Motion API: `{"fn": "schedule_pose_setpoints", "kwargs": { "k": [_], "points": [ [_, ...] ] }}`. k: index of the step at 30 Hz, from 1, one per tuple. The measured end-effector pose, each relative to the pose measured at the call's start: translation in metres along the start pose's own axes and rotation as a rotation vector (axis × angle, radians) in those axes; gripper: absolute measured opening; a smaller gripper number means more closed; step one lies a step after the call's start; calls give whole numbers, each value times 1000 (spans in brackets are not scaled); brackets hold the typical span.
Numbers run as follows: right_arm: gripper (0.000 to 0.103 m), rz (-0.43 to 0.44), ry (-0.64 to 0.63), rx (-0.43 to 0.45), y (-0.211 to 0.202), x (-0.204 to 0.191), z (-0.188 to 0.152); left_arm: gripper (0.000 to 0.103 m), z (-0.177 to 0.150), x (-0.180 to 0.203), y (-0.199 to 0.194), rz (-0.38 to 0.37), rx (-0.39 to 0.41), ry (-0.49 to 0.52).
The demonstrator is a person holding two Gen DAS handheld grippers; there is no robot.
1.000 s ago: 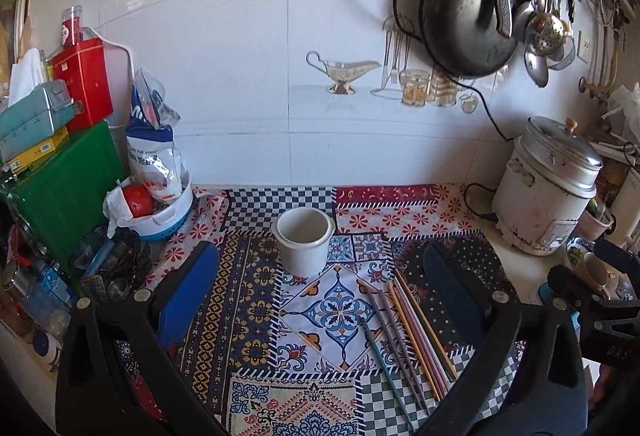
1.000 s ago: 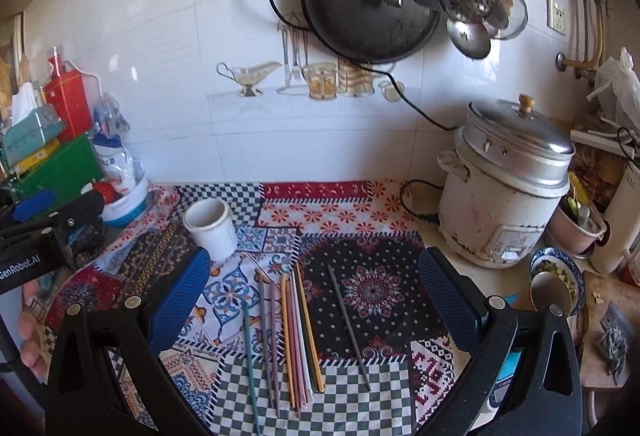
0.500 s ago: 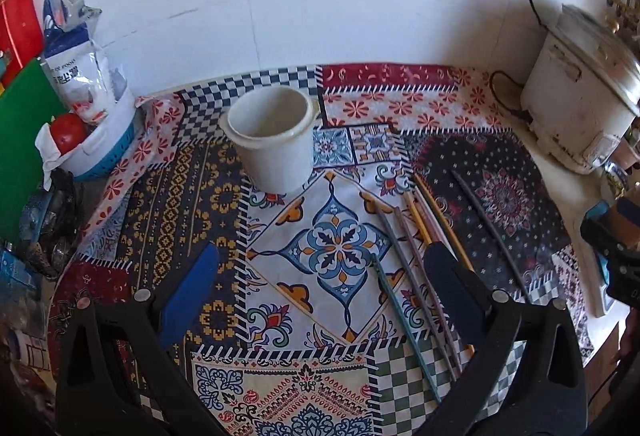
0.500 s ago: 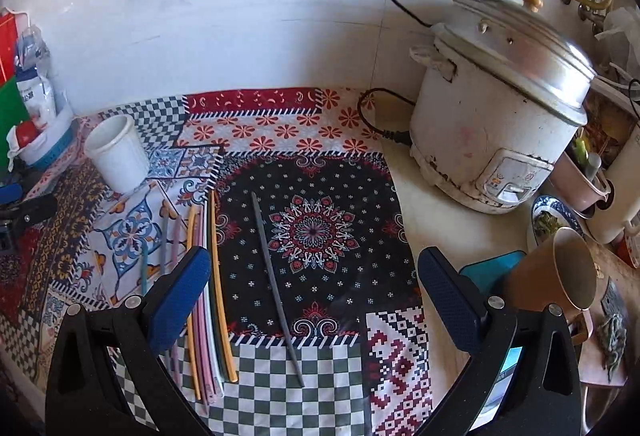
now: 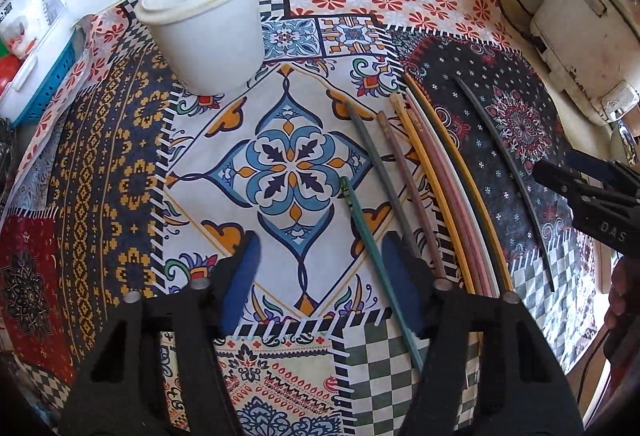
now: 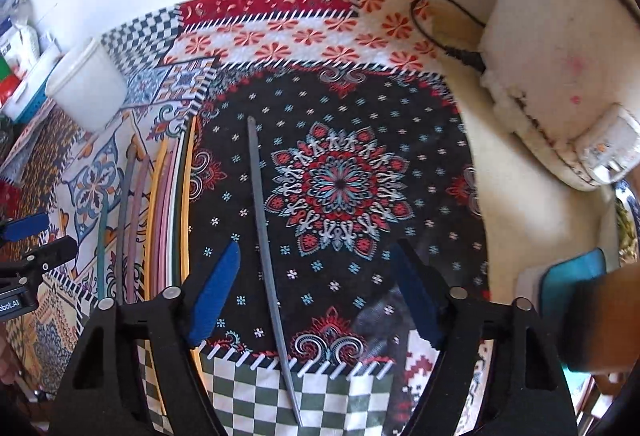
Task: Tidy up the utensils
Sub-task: 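Lower the right tool toward a grey rod while the left tool lowers toward a teal rod, then close the right tool on the grey rod while the left tool closes on the teal rod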
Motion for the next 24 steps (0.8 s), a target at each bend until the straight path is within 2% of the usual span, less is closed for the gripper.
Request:
{"fn": "schedule_pose_setpoints", "kwargs": {
  "k": [2,4,6,9,11,16,24],
  "points": [
    [68,23,-11,-14,8,-3,1,59,-2,1,4,1,-17,1],
    [64,57,-13,-35,15,-6,1,59,-4,6,9,-29,-45,-12],
    [52,81,-21,-50,21,-10,0,57,-5,9,13,-60,-64,-37],
    [37,108,-34,-71,29,-14,-1,49,-8,14,17,-88,-86,-78],
    [32,129,-43,-78,33,-18,0,45,-9,16,20,-95,-100,-86],
    [30,136,-80,-74,35,-22,3,42,-11,18,18,-66,-92,-62],
    [30,128,-131,-51,40,-34,8,37,-11,25,24,27,-64,28]
  ]
}}
Point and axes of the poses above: each gripper's, at about its wrist camera, not at the fingertips, and y roughly the way its jaws point, x to its right, z to its top, the point moved 8 cm from there along y, roughly the way its jaws point, and after that the axes turned 9 degrees about x, right-handed, at the moved point
